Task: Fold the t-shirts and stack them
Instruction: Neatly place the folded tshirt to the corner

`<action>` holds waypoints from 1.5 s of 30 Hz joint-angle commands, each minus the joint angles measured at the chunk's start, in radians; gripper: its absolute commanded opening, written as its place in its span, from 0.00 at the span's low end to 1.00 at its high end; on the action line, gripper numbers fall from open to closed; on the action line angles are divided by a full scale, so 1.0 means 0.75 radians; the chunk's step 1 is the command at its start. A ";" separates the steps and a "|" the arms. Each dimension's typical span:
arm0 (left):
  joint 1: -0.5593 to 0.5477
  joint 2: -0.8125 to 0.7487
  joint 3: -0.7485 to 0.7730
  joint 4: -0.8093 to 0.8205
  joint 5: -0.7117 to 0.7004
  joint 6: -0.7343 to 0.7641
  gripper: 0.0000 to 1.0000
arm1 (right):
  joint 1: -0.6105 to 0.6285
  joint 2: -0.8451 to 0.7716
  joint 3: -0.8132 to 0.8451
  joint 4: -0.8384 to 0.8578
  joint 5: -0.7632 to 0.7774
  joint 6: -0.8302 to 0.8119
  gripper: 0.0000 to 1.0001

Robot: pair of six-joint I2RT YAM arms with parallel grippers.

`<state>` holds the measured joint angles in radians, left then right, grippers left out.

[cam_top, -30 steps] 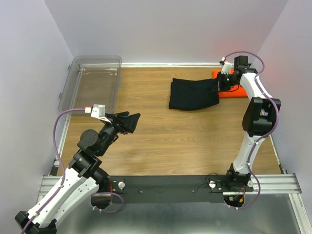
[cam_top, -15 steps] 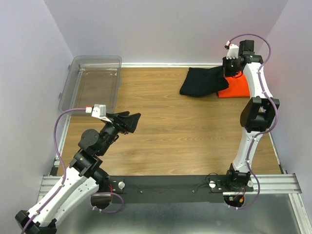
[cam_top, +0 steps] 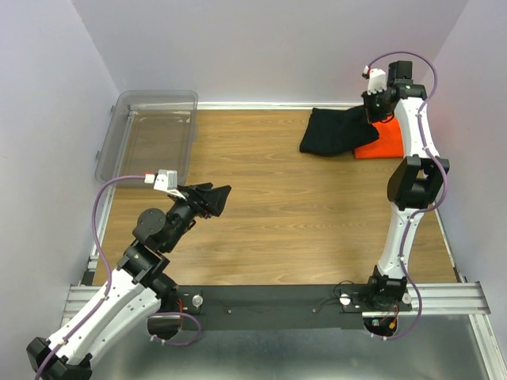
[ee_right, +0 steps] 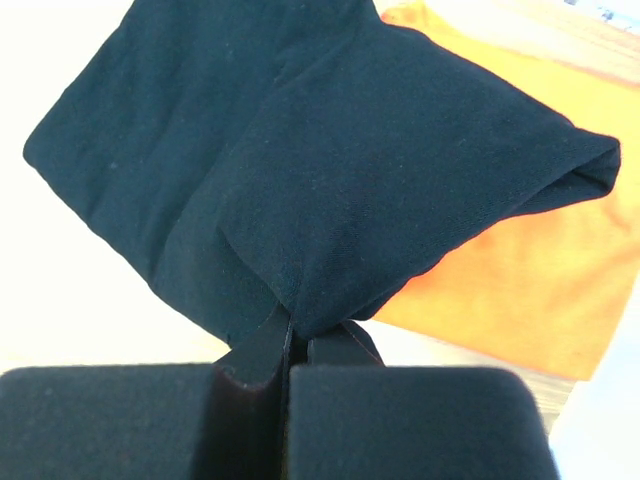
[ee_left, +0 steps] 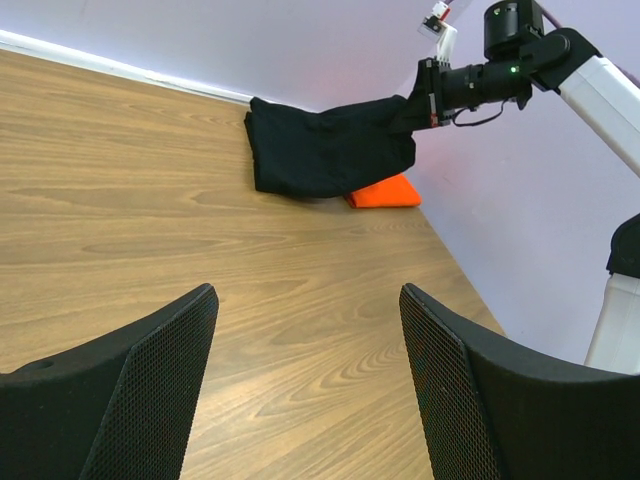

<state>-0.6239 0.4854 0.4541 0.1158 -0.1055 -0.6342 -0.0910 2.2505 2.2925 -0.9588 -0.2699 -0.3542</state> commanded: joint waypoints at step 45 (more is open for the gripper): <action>0.004 0.075 -0.055 0.112 0.018 0.019 0.82 | -0.065 0.055 0.236 0.019 0.368 -0.305 0.01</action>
<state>-0.6239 0.5407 0.4305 0.1761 -0.1040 -0.6315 -0.1326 2.2955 2.4317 -0.9855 -0.0010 -0.5697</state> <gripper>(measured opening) 0.814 0.019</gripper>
